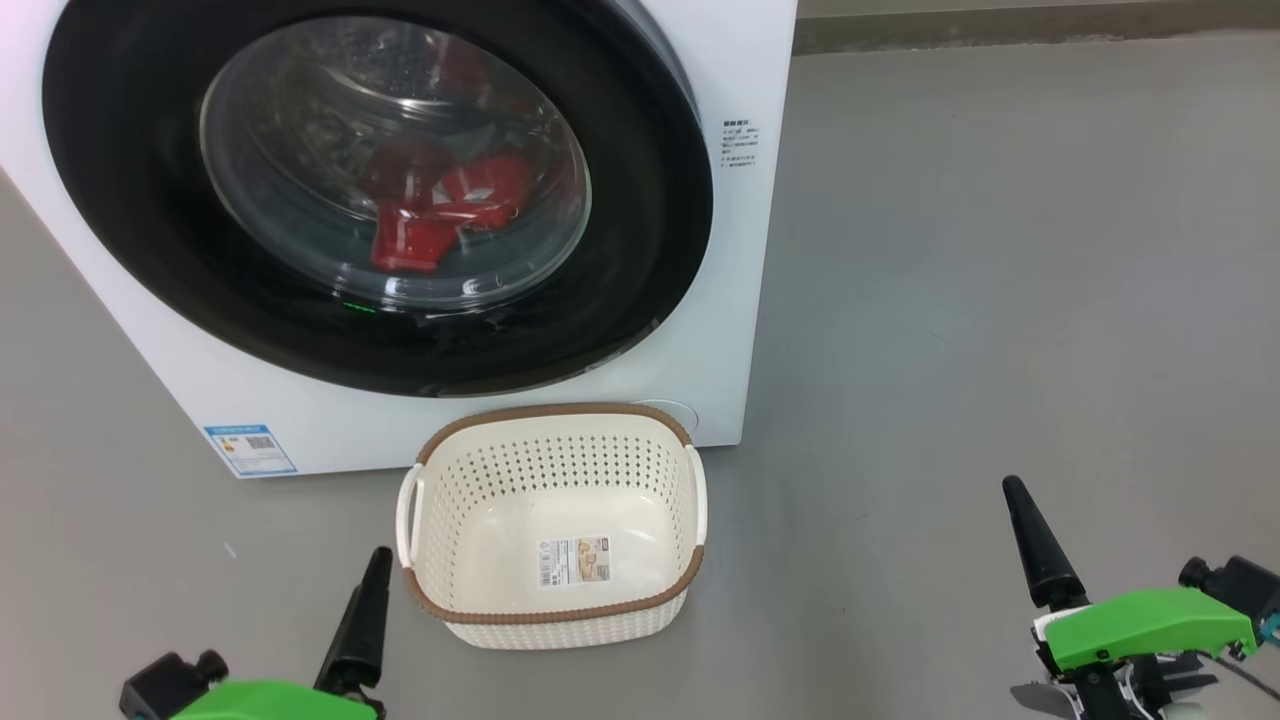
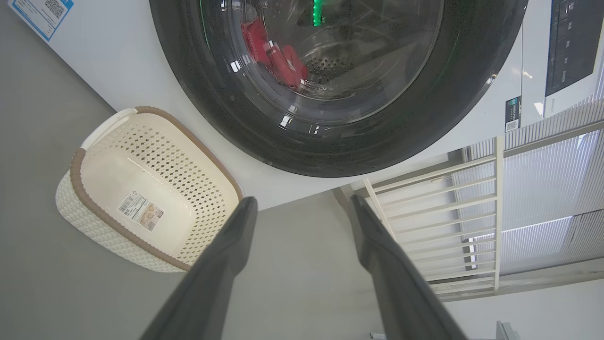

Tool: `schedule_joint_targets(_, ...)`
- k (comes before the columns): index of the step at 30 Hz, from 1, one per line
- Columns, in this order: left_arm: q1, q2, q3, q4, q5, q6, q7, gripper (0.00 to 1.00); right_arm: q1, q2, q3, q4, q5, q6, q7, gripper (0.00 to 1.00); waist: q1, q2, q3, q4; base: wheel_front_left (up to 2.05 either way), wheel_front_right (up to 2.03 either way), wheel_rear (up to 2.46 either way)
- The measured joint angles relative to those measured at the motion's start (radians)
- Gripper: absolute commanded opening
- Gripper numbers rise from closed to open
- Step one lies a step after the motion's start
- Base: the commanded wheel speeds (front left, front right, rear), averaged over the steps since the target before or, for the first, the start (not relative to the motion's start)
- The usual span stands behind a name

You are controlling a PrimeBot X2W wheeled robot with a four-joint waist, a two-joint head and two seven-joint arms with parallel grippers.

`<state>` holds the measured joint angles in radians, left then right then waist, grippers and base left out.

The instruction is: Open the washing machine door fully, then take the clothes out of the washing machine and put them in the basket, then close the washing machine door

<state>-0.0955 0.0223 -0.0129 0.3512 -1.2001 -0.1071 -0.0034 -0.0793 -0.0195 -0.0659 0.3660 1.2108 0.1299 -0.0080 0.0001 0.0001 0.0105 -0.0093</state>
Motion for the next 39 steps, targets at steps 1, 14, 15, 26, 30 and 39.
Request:
schedule_joint_targets(1, -0.004, 0.000, -0.002, 0.000, 0.018, 0.005, -0.003, 1.00, -0.005, 0.000, 0.000, -0.001, -0.013, 0.000, -0.002, 1.00, 0.0000, 0.0000, 0.000, 0.000, 0.00, 0.00, 0.00)
schedule_joint_targets(14, -0.039, 0.000, -0.018, -0.001, 0.195, 0.020, -0.036, 1.00, -0.031, 0.000, -0.011, -0.030, -0.234, 0.000, -0.036, 1.00, 0.0000, 0.0000, 0.009, -0.007, 0.00, 0.00, 0.00)
schedule_joint_targets(15, -0.041, 0.000, -0.020, -0.001, 0.207, 0.020, -0.042, 1.00, -0.033, -0.001, -0.011, -0.032, -0.247, 0.000, -0.037, 1.00, 0.0000, 0.0000, 0.010, -0.008, 0.00, 0.00, 0.00)
schedule_joint_targets(26, -0.061, 0.000, -0.036, 0.000, 0.340, 0.029, -0.074, 1.00, -0.050, -0.002, -0.005, -0.045, -0.378, 0.000, -0.071, 1.00, 0.0000, 0.0000, 0.016, -0.012, 0.00, 0.00, 0.00)
schedule_joint_targets(30, -0.079, 0.000, -0.043, 0.001, 0.389, 0.032, -0.086, 1.00, -0.058, -0.004, 0.001, -0.044, -0.427, 0.000, -0.082, 1.00, -0.0001, 0.0000, 0.017, -0.013, 0.00, 0.00, 0.00)
schedule_joint_targets(39, -0.102, 0.001, -0.070, 0.006, 0.500, 0.047, -0.114, 1.00, -0.080, -0.007, 0.035, -0.034, -0.550, 0.000, -0.108, 1.00, 0.0000, 0.0000, 0.016, -0.013, 0.00, 0.00, 0.00)
